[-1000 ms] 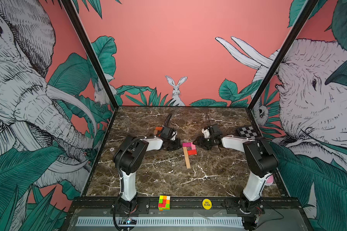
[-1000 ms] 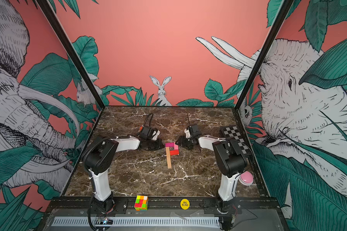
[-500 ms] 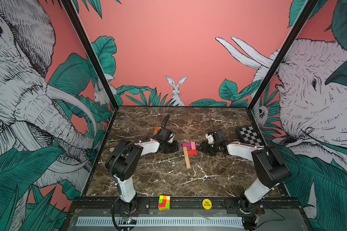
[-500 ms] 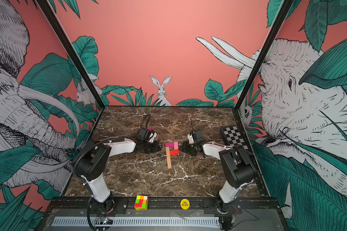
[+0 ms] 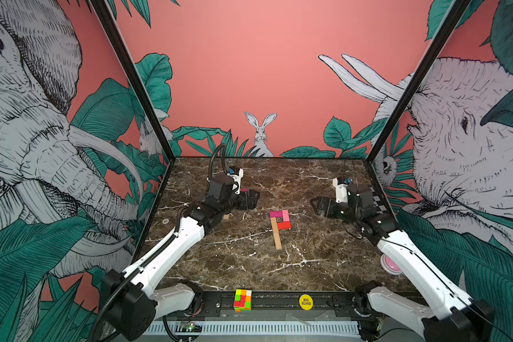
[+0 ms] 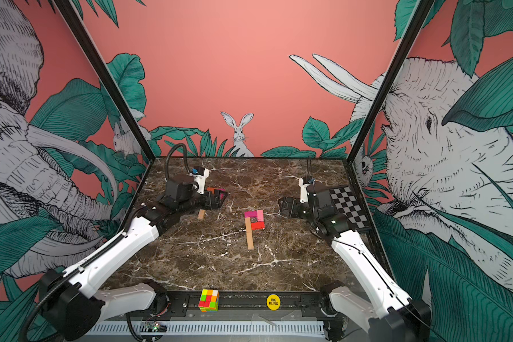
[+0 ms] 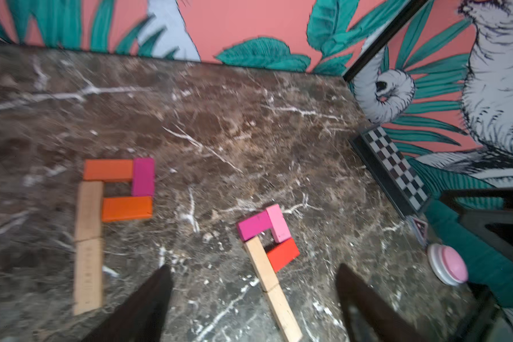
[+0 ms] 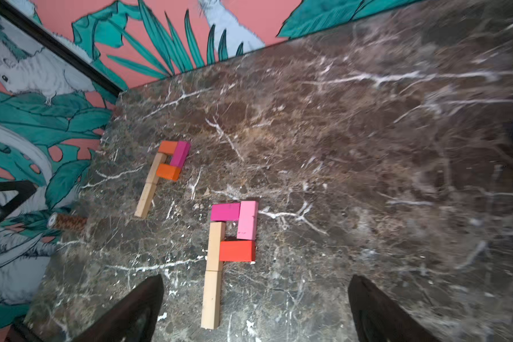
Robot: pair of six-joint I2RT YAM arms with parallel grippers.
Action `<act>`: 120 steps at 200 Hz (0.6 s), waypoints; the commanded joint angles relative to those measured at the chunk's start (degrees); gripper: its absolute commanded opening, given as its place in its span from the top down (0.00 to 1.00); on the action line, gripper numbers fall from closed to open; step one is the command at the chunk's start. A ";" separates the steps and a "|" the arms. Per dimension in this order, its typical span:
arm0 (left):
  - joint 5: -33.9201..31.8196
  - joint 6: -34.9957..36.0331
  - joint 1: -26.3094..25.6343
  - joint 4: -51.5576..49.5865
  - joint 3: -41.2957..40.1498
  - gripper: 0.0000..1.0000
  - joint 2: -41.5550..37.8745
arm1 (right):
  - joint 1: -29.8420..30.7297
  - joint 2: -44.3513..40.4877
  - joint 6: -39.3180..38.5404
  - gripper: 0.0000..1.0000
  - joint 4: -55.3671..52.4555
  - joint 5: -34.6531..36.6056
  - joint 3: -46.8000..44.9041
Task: Assemble the letter p with building blocks
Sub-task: Reset both arms
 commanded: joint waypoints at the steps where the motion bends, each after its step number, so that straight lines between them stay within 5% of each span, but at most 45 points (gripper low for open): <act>1: -16.01 3.36 0.36 -3.05 -3.81 0.01 -2.65 | -0.39 -5.19 -4.51 0.01 -3.64 10.72 -1.24; 30: -38.43 1.70 0.35 0.24 -10.62 0.01 -4.65 | -0.43 -13.00 -8.84 0.01 0.42 22.07 -8.12; 61: -54.05 8.69 0.43 20.11 -24.51 0.00 -4.19 | -0.60 -20.13 -13.78 0.01 10.03 34.70 -16.66; 78: -57.83 15.88 1.02 36.22 -31.43 0.01 -2.53 | -0.71 -21.01 -19.17 0.01 19.73 39.62 -22.54; 88: -57.88 14.90 1.37 31.16 -29.85 0.00 -2.92 | -0.97 -20.50 -21.90 0.02 24.85 43.03 -25.94; 120: -55.71 23.16 4.31 38.71 -31.47 0.00 -1.94 | -4.81 -17.89 -26.09 0.01 36.78 43.24 -33.78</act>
